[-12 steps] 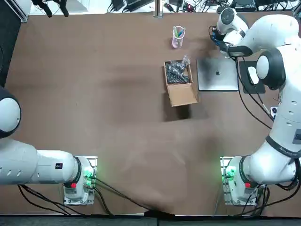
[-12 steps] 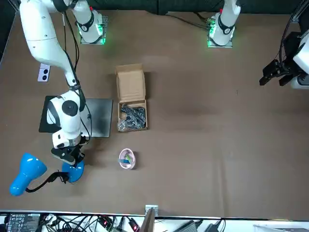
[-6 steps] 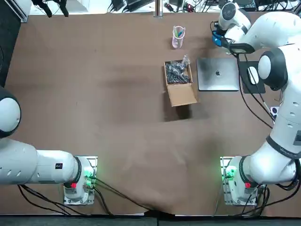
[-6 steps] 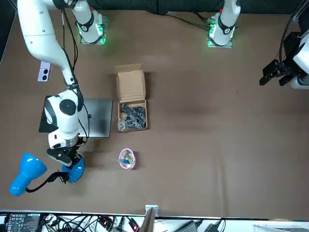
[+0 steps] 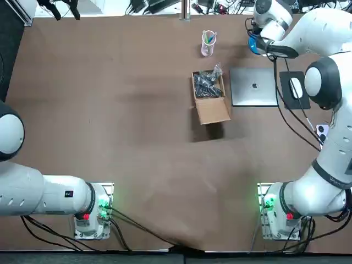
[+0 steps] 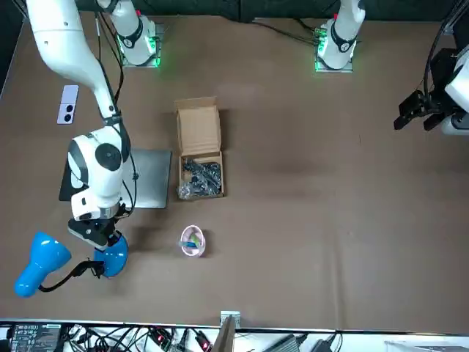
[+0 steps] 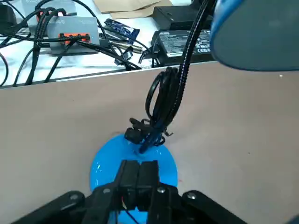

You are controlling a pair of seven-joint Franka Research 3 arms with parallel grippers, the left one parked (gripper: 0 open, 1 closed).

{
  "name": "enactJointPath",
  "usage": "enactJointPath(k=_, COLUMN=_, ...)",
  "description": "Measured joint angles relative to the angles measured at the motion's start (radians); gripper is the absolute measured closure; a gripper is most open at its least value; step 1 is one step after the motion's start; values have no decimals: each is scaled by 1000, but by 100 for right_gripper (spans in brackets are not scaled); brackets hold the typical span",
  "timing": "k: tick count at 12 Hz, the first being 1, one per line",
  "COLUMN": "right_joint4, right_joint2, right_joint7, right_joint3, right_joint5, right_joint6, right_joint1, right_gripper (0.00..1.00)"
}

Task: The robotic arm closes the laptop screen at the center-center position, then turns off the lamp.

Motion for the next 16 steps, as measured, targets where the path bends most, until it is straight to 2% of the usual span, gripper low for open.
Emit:
enactJointPath(k=4, right_joint4=0, right_joint2=-41, right_joint7=-22, right_joint3=67, right_joint5=28, right_joint6=-142, right_joint1=3, right_gripper=98)
enactJointPath(k=6, right_joint4=0, right_joint2=-64, right_joint7=-114, right_joint3=88, right_joint5=118, right_joint6=-193, right_joint1=3, right_gripper=98)
enactJointPath(k=10, right_joint4=1, right_joint2=-146, right_joint7=-421, right_joint3=92, right_joint5=346, right_joint6=-303, right_joint1=2, right_gripper=98)
enactJointPath(k=13, right_joint4=1, right_joint2=-210, right_joint7=-573, right_joint3=93, right_joint5=461, right_joint6=-388, right_joint1=2, right_gripper=97)
enactJointPath(k=14, right_joint4=1, right_joint2=-227, right_joint7=-606, right_joint3=93, right_joint5=491, right_joint6=-418, right_joint1=2, right_gripper=93)
enactJointPath(k=16, right_joint4=1, right_joint2=-259, right_joint7=-672, right_joint3=93, right_joint5=542, right_joint6=-467, right_joint1=2, right_gripper=73)
